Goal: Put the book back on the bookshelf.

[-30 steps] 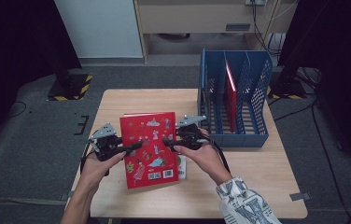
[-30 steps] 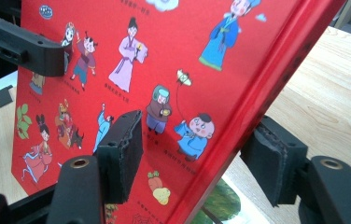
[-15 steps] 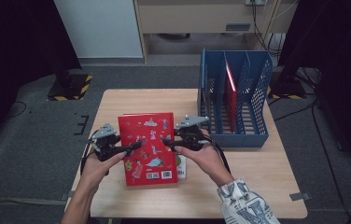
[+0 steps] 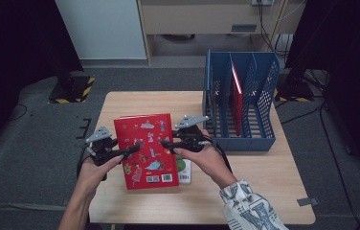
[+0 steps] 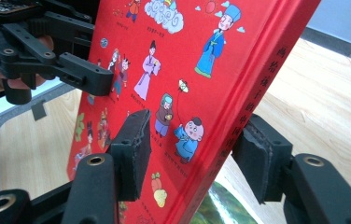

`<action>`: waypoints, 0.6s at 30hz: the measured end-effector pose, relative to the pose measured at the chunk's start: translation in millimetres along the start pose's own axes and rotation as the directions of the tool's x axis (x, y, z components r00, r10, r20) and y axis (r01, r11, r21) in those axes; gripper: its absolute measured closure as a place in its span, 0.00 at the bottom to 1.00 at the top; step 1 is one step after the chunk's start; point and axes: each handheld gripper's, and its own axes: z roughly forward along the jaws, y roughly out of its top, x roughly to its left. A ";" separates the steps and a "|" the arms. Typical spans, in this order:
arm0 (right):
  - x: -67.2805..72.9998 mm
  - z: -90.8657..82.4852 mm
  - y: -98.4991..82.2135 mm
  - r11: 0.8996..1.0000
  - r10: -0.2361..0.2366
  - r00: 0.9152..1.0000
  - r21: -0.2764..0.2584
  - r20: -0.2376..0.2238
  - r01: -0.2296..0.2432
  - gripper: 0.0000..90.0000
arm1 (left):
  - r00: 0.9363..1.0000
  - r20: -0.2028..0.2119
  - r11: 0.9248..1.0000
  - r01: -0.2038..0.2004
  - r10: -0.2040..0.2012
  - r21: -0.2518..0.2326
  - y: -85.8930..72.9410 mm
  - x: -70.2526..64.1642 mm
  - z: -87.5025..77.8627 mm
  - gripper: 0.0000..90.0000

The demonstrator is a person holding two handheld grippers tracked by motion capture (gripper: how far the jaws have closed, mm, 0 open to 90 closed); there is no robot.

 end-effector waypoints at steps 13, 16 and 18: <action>6.1 11.6 23.5 0.999 -0.033 0.999 -0.006 0.013 0.033 0.60 | 1.000 -0.024 1.000 -0.011 0.012 0.013 13.4 7.5 -10.7 0.45; 5.4 12.9 25.8 1.000 -0.025 1.000 -0.003 0.009 0.025 0.60 | 1.000 -0.023 1.000 -0.002 0.002 -0.003 14.7 8.8 -13.7 0.46; 6.5 13.6 27.0 1.000 -0.023 1.000 -0.003 0.011 0.023 0.60 | 1.000 -0.024 1.000 0.004 -0.004 -0.007 15.5 9.4 -15.4 0.46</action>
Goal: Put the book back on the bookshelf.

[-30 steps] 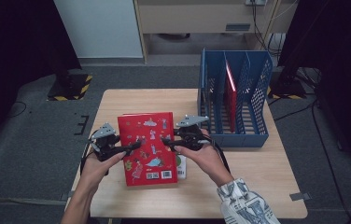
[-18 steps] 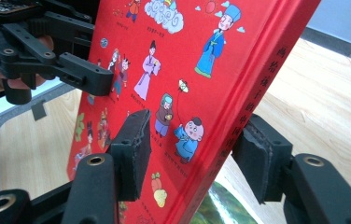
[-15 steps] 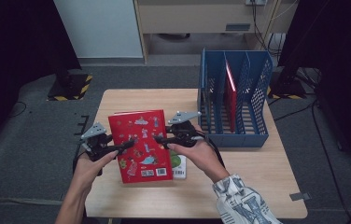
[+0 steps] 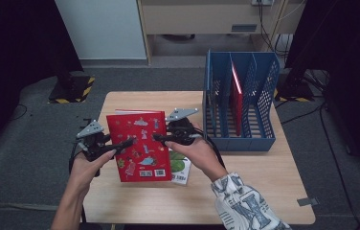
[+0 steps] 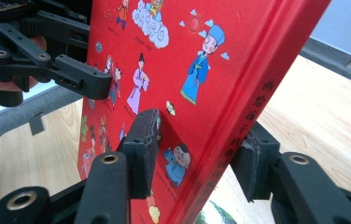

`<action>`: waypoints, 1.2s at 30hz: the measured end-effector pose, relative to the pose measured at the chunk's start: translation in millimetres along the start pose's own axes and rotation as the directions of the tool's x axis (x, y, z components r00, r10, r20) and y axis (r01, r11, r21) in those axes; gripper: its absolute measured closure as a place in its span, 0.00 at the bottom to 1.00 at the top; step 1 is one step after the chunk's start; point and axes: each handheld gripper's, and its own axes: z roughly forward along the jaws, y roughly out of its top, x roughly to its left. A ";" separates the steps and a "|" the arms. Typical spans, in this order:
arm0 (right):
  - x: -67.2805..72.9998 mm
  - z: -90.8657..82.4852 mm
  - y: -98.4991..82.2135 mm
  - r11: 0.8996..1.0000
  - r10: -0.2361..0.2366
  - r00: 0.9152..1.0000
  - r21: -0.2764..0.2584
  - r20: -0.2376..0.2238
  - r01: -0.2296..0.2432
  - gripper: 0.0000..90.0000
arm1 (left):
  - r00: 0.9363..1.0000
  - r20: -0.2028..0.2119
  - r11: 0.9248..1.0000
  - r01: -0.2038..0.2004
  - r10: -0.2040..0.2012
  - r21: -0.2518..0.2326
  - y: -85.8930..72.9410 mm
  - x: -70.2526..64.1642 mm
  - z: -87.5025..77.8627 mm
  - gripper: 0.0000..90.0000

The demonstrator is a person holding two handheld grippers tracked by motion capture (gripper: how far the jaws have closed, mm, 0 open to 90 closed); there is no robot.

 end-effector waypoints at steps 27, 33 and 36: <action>-20.8 -7.7 13.0 0.998 -0.023 0.994 -0.047 0.109 0.028 0.64 | 0.995 -0.045 0.990 -0.089 0.084 -0.106 21.3 5.8 32.7 0.43; -23.8 -10.8 10.9 0.998 -0.018 0.992 -0.051 0.122 0.025 0.64 | 0.995 -0.046 0.990 -0.097 0.092 -0.104 23.0 4.9 38.8 0.41; -24.9 -11.8 11.1 0.998 -0.014 0.992 -0.055 0.128 0.021 0.64 | 0.994 -0.048 0.989 -0.099 0.094 -0.111 23.5 4.0 41.1 0.41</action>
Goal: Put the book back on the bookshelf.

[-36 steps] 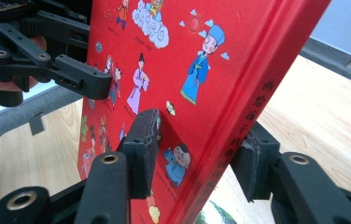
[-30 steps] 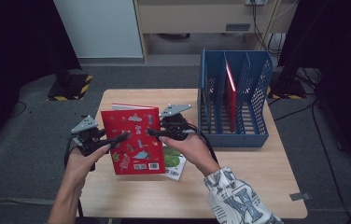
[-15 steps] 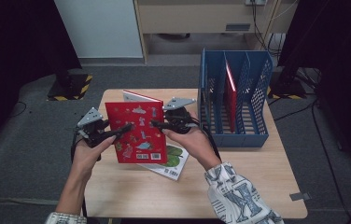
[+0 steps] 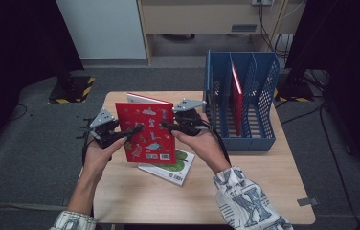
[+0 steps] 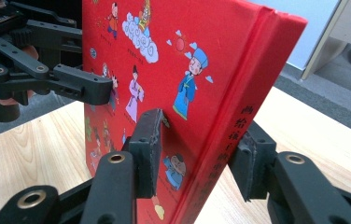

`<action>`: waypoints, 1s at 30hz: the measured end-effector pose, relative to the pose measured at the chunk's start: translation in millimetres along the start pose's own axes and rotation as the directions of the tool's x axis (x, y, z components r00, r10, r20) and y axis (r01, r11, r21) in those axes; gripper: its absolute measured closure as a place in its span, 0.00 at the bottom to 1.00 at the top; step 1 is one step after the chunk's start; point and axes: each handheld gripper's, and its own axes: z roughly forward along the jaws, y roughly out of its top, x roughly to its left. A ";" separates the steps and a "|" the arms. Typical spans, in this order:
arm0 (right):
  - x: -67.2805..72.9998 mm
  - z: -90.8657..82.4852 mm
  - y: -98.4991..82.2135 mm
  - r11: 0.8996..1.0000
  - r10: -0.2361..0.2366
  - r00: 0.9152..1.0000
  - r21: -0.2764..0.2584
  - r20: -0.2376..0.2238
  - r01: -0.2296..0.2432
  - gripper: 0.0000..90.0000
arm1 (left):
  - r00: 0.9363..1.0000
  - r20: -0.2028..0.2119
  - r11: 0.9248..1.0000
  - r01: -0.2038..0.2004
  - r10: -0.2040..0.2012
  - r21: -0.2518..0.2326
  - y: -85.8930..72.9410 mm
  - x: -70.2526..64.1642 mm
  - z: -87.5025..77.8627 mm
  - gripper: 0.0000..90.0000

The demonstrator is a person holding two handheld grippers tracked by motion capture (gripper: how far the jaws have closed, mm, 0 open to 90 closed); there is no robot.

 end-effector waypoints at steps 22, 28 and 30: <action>8.6 -12.0 -8.5 0.998 -0.060 0.997 0.015 -0.047 0.061 0.66 | 1.000 -0.002 1.000 -0.005 0.005 -0.003 -15.3 -16.3 -10.2 0.39; 10.4 -9.8 -9.2 0.997 -0.067 0.996 0.023 -0.066 0.069 0.65 | 1.000 -0.006 1.000 0.003 -0.003 -0.012 -19.0 -17.3 -13.0 0.38; 11.4 -8.5 -9.8 0.997 -0.070 0.995 0.029 -0.072 0.072 0.65 | 1.000 -0.013 1.000 0.003 -0.003 -0.009 -21.1 -16.9 -14.1 0.37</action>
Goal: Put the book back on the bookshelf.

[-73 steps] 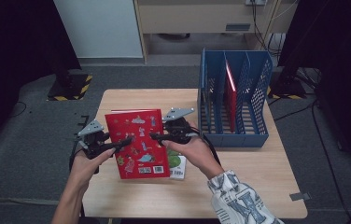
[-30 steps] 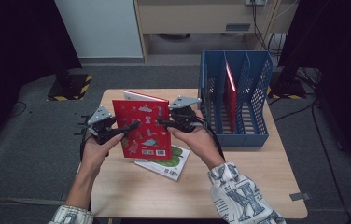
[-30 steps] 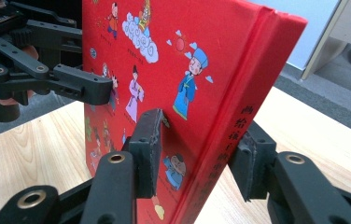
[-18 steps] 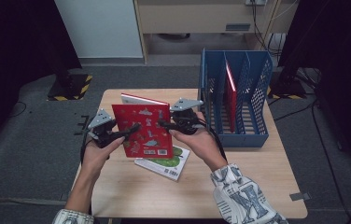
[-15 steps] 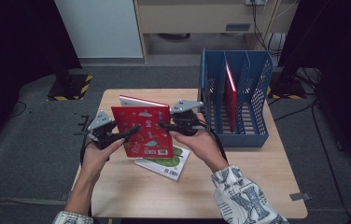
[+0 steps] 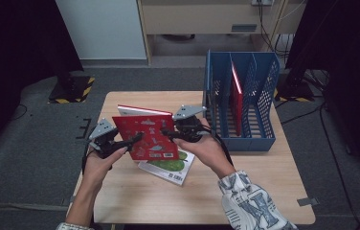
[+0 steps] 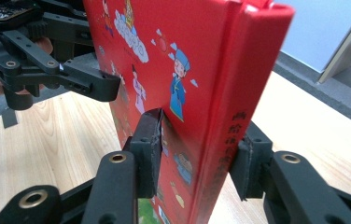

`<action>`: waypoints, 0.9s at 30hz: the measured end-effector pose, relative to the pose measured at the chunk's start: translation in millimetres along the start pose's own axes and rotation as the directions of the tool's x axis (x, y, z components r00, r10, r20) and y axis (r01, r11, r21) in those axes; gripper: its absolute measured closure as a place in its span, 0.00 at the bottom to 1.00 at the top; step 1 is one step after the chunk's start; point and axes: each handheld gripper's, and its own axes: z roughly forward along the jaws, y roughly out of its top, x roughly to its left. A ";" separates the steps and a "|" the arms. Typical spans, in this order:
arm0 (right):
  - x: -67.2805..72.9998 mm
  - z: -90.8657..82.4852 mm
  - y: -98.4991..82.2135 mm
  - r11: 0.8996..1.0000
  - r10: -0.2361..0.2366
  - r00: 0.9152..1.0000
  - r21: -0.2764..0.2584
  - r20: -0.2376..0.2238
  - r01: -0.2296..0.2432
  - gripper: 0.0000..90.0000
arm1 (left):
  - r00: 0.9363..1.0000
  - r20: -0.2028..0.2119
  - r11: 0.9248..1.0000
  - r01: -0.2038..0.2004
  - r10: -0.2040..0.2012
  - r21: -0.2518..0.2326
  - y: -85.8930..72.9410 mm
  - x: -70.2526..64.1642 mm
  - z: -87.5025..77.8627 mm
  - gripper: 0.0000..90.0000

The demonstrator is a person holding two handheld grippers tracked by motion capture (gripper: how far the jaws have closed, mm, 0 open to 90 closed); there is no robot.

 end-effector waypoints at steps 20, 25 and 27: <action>6.8 12.1 -6.2 1.000 0.003 0.999 0.026 -0.040 -0.002 0.63 | 0.997 -0.037 0.997 0.073 -0.073 -0.002 -18.0 11.3 -1.6 0.35; 11.1 12.8 -5.2 1.000 0.002 0.999 0.025 -0.052 -0.001 0.64 | 0.995 -0.051 0.996 0.084 -0.084 0.000 -18.0 13.9 -0.6 0.35; 13.4 13.1 -4.4 1.000 0.004 0.998 0.025 -0.057 -0.003 0.66 | 0.995 -0.052 0.996 0.085 -0.085 0.006 -17.3 14.7 0.4 0.35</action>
